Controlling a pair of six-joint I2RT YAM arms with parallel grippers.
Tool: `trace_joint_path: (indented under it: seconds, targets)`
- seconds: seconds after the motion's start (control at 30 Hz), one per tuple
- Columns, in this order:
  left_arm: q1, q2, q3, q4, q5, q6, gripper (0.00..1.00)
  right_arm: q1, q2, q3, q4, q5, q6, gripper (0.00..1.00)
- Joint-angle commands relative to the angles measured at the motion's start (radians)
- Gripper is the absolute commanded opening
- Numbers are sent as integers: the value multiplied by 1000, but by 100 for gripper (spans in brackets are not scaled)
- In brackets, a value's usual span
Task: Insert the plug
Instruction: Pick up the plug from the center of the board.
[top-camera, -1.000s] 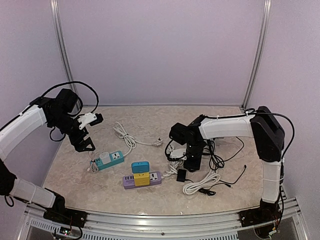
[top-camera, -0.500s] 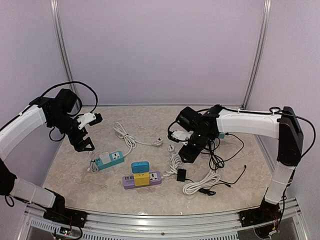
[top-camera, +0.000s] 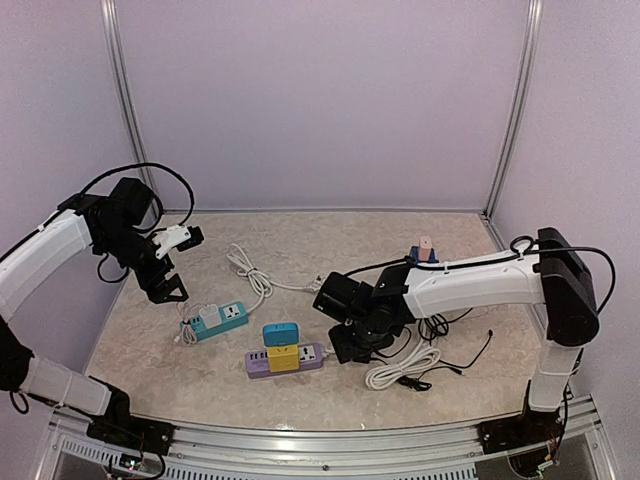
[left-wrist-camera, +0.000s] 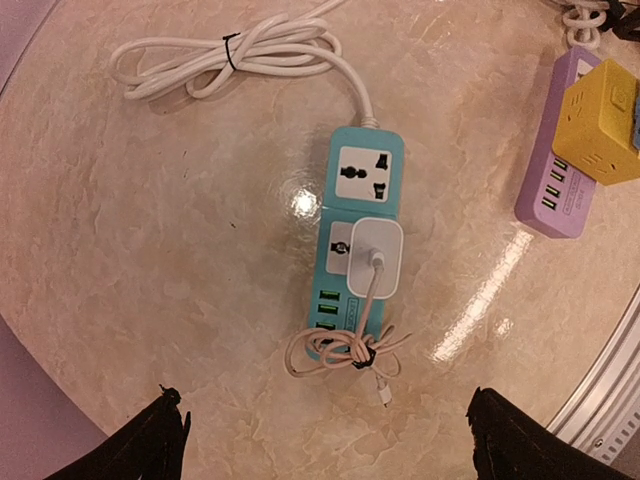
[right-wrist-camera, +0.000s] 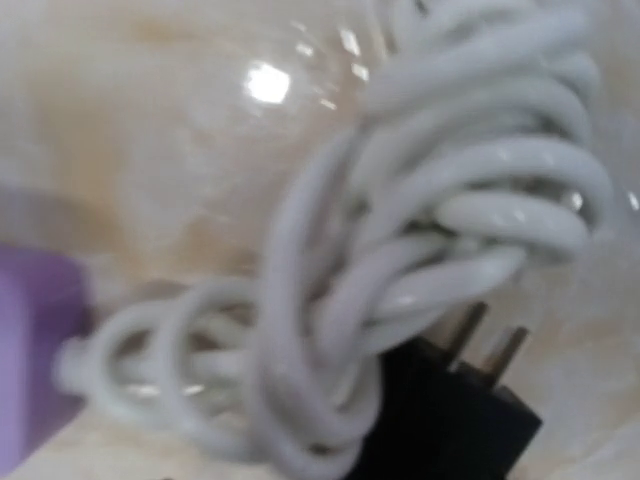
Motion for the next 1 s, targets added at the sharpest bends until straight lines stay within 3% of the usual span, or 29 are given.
trace_joint_path:
  seconds: [0.0,0.2,0.77,0.97]
  targets:
    - [10,-18,11,-20,25,-2,95,13,27,5,-34,92,143,65]
    - [12,-16,10,-21,28,3,95,21,25,-81,10,92,182,65]
    - [13,-10,13,-22,25,-6,95,-46,30,-161,107,144,114,50]
    - [12,-5,13,-22,28,-6,95,-74,24,-152,128,140,101,62]
